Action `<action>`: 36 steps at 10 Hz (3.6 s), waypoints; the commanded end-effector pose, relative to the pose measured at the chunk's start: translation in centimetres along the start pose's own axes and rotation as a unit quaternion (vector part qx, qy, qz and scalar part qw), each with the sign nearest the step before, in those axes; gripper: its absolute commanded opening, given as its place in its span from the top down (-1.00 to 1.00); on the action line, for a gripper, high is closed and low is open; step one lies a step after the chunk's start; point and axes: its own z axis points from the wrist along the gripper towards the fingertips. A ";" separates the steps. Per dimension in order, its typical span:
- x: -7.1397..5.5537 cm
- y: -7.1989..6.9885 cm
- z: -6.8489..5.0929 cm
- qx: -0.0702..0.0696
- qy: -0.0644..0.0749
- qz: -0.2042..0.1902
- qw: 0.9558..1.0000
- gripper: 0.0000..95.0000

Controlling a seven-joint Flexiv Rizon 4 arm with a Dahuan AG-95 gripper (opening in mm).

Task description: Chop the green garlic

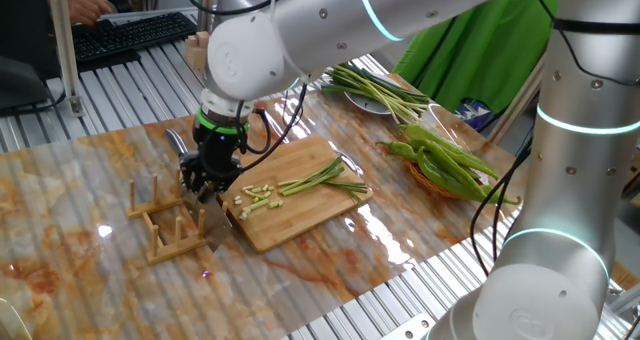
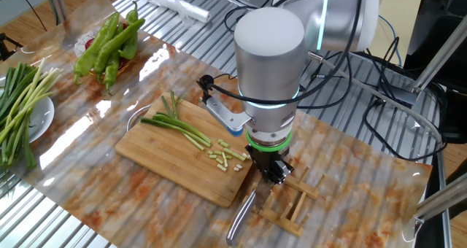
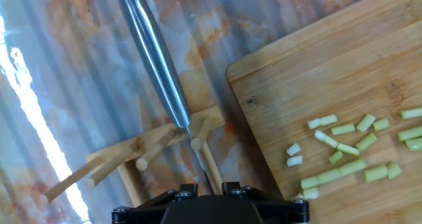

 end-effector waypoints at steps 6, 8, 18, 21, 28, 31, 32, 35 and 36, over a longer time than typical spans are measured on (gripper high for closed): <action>-0.2 0.1 0.8 0.000 0.001 -0.020 1.000 0.60; 0.0 0.0 0.8 -0.001 0.001 -0.020 1.000 0.60; 1.2 0.0 1.9 -0.004 0.003 -0.017 1.000 0.60; 1.3 -0.1 2.1 -0.004 0.002 -0.018 1.000 0.60; 1.7 0.5 1.9 -0.004 0.004 -0.009 1.000 1.00; 2.0 1.1 1.2 -0.002 0.001 -0.001 1.000 1.00; 2.0 1.3 0.9 -0.001 0.000 0.002 1.000 1.00; 2.1 2.0 -0.2 0.005 -0.003 0.007 1.000 1.00; 2.1 2.3 -0.5 0.003 -0.007 0.006 1.000 1.00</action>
